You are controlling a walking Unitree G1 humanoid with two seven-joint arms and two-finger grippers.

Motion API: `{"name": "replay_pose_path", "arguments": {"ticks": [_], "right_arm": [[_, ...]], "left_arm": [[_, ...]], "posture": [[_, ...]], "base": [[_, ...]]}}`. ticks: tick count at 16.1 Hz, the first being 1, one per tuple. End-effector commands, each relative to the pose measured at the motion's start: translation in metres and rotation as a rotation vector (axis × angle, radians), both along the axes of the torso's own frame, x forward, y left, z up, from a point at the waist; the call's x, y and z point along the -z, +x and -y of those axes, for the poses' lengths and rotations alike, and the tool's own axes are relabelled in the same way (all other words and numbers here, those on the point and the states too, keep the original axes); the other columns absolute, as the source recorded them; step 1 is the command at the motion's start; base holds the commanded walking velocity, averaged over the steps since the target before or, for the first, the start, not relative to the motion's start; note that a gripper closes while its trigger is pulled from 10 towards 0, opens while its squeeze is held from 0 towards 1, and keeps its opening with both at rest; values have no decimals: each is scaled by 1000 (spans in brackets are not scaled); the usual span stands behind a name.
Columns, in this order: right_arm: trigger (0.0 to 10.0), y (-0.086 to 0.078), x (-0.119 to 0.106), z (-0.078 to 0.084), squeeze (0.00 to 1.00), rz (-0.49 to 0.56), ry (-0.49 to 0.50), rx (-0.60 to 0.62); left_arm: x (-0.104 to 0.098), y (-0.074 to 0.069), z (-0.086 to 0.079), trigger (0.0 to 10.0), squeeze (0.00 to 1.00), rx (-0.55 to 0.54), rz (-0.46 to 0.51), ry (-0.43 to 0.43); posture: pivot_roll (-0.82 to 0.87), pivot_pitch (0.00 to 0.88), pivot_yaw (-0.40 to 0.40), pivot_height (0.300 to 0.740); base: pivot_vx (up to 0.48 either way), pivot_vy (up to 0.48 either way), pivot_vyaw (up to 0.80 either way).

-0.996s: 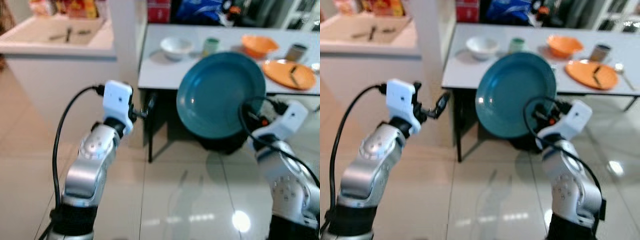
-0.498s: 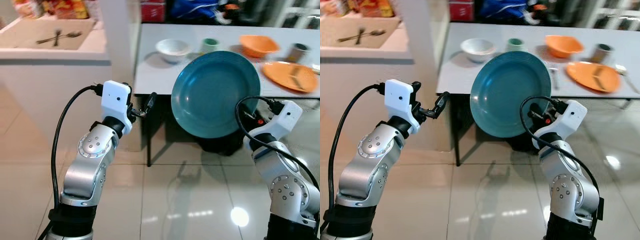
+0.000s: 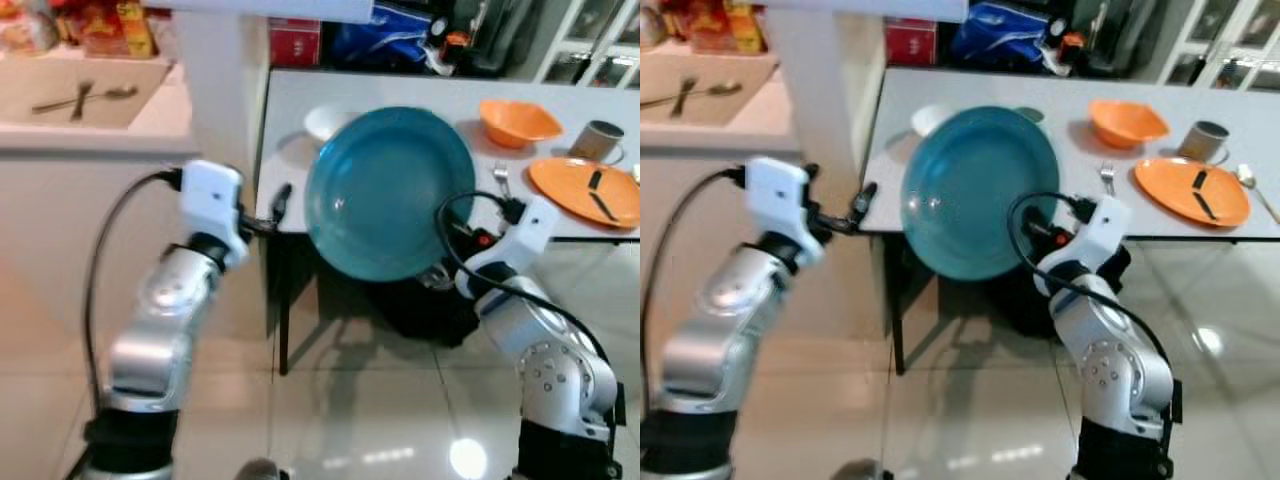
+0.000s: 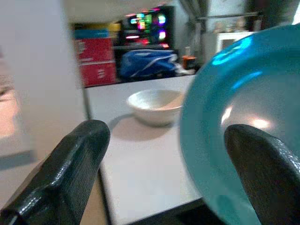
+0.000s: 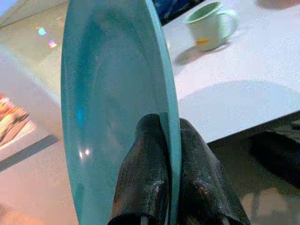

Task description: Setting the table

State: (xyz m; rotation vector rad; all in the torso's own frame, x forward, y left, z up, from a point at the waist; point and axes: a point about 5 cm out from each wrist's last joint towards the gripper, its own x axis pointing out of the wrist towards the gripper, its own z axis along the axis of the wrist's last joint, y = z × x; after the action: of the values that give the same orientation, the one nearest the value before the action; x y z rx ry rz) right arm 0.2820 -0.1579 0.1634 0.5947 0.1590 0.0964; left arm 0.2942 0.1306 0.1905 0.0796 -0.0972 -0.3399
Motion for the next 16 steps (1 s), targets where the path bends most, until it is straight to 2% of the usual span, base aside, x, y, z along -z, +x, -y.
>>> {"name": "replay_pose_path", "arguments": {"ticks": [1,6,9,11,13,15,16], "right_arm": [[10000,-3,-2,14,0,3,-10,50],[10000,-6,3,12,0,-36,65,26],[10000,-11,14,16,0,-121,125,47],[10000,-19,22,22,0,-174,128,72],[10000,-28,16,23,0,-147,246,46],[10000,-52,10,21,0,-98,373,-70],[10000,-58,10,24,0,-98,388,-89]], "left_arm": [[-6,-2,8,10000,0,36,22,0],[-4,-5,8,10000,0,43,11,10],[-1,-13,7,10000,0,63,-5,24],[6,-25,9,10000,0,123,-29,-9],[12,-38,10,10000,0,177,-44,-1],[14,-54,5,10000,0,194,-58,-20],[14,-56,4,10000,0,199,-67,-20]], "posture": [[60,12,-30,740],[63,29,-31,740],[62,67,-32,740],[56,91,-35,740],[56,123,-36,740],[56,134,-39,740],[55,133,-41,740]], "base": [[472,0,0],[472,0,0],[472,0,0],[472,0,0],[467,0,0],[461,0,0],[465,0,0]]}}
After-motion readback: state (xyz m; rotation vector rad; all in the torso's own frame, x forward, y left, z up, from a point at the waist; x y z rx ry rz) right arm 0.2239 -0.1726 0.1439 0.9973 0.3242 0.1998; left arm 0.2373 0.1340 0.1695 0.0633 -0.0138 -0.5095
